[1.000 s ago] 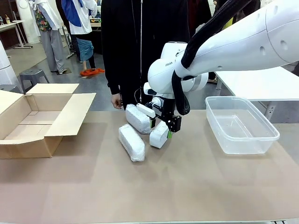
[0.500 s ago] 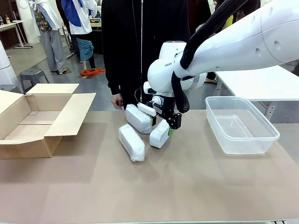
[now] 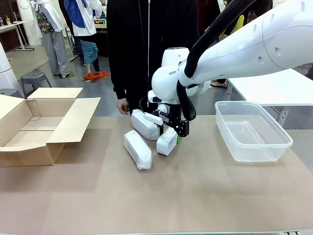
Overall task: Separate and place wrapped and unwrapped clocks.
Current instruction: Pick up the Digital clock indicated by the person.
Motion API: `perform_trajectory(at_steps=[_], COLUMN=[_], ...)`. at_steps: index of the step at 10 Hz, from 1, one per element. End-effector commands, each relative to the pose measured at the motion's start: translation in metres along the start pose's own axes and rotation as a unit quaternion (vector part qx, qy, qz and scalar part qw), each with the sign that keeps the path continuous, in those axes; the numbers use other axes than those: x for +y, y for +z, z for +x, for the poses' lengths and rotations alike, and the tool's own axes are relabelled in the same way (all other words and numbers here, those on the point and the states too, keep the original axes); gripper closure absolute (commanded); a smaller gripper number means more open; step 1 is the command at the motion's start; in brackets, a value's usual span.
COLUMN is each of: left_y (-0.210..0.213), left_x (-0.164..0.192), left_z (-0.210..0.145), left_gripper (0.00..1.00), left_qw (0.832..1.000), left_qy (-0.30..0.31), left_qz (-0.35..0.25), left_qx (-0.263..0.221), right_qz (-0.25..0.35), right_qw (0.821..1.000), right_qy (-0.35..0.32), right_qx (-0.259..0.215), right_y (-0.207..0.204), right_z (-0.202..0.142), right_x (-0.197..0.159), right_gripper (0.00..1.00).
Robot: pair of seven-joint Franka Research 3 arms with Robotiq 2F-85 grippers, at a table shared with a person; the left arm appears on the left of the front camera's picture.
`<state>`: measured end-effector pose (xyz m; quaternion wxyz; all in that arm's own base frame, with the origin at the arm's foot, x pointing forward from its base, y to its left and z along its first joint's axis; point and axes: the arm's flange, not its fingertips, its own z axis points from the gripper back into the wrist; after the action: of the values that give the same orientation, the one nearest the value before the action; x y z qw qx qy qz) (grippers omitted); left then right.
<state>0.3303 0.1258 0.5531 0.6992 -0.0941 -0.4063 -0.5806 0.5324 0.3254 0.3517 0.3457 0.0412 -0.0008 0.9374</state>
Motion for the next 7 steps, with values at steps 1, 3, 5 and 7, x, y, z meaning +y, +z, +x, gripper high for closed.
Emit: perform_trajectory(at_steps=[1,3,5,7], left_y=[0.0004,0.0004,0.0004,0.0004], left_x=[0.0019,0.0019,0.0019,0.0019], left_z=[-0.0023,-0.0023,-0.0023,-0.0023], left_gripper=[0.00,0.00,0.00,0.00], left_qw=[1.000,1.000,1.000,1.000], left_qy=[-0.011,-0.011,-0.011,-0.011], left_qz=[0.000,0.000,0.000,0.000], left_qx=[-0.011,-0.011,-0.011,-0.011], right_qz=[0.013,0.014,0.010,0.005], right_qw=[1.000,1.000,1.000,1.000], right_qy=[-0.014,-0.016,-0.020,-0.026], right_qx=[0.016,0.016,0.017,0.017], right_y=[0.0037,0.0032,0.0012,-0.0022], right_z=[-0.0024,-0.0039,-0.0046,-0.0048], right_x=[-0.0031,-0.0029,-0.0038,-0.0056], right_gripper=[0.00,0.00,0.20,0.40])
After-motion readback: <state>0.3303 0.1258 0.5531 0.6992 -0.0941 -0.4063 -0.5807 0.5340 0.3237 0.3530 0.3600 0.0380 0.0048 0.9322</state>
